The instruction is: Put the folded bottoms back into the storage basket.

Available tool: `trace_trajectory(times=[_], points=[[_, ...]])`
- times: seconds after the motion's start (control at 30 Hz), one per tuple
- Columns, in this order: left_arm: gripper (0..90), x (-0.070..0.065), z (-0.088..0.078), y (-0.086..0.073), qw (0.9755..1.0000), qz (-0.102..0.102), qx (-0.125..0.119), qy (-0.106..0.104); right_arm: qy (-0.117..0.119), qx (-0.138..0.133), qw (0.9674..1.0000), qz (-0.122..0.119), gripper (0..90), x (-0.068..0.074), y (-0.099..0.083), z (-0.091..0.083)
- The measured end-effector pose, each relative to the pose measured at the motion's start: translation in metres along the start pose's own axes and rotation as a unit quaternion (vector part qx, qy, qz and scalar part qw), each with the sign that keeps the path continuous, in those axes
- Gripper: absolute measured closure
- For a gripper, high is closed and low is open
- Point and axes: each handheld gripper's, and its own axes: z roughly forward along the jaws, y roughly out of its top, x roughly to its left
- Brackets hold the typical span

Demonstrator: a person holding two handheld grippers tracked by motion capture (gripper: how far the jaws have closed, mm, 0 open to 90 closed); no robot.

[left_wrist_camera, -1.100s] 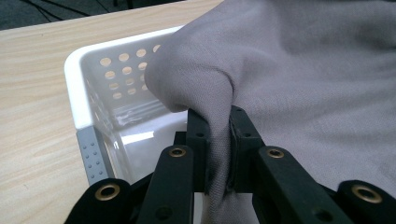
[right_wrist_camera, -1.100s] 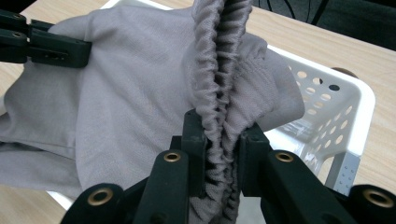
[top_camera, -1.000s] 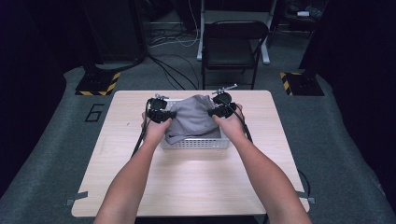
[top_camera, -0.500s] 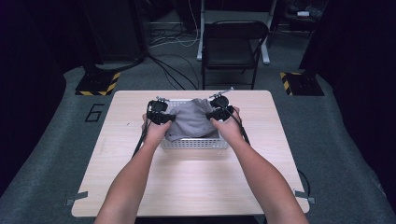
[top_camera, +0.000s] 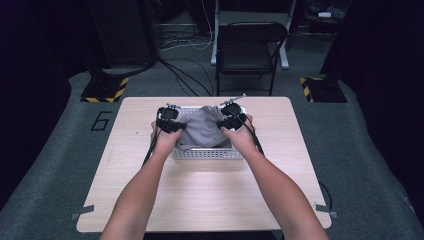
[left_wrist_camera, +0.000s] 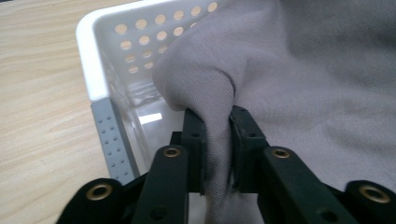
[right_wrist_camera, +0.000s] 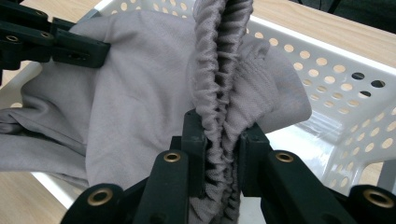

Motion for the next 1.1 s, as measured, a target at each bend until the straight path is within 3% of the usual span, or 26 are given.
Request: trace_trajectory(times=[0.2,0.4,0.47,0.57,0.67,0.9,1.0,1.1], points=[[67.6,0.003,-0.006,-0.002,0.9999,0.008,-0.004,0.006,-0.006,0.004,0.9999,0.009,76.3,0.0,0.0,0.006],[57.2,0.008,-0.015,0.0,0.9996,0.0,-0.025,0.01,-0.009,0.006,0.9999,0.012,76.3,0.003,-0.001,0.011],[56.5,0.008,-0.019,0.0,0.9994,-0.007,-0.031,0.011,-0.012,0.006,0.9998,0.014,76.3,0.004,-0.001,0.013],[56.0,0.01,-0.024,0.001,0.9993,0.0,-0.038,0.008,-0.013,0.007,0.9998,0.013,76.3,0.002,-0.002,0.015],[55.7,0.01,-0.027,0.0,0.9992,-0.005,-0.04,0.006,-0.016,0.009,0.9996,0.02,76.2,0.001,-0.002,0.015],[55.4,0.011,-0.03,-0.002,0.9992,0.003,-0.039,0.006,-0.022,0.02,0.9993,0.024,75.7,-0.001,-0.004,0.017],[55.4,0.01,-0.03,-0.004,0.9991,-0.006,-0.041,0.004,-0.028,0.027,0.9989,0.028,75.5,-0.002,-0.006,0.019],[55.3,0.011,-0.032,-0.005,0.9991,0.001,-0.042,0.004,-0.034,0.032,0.9984,0.033,75.2,-0.007,-0.009,0.022]])
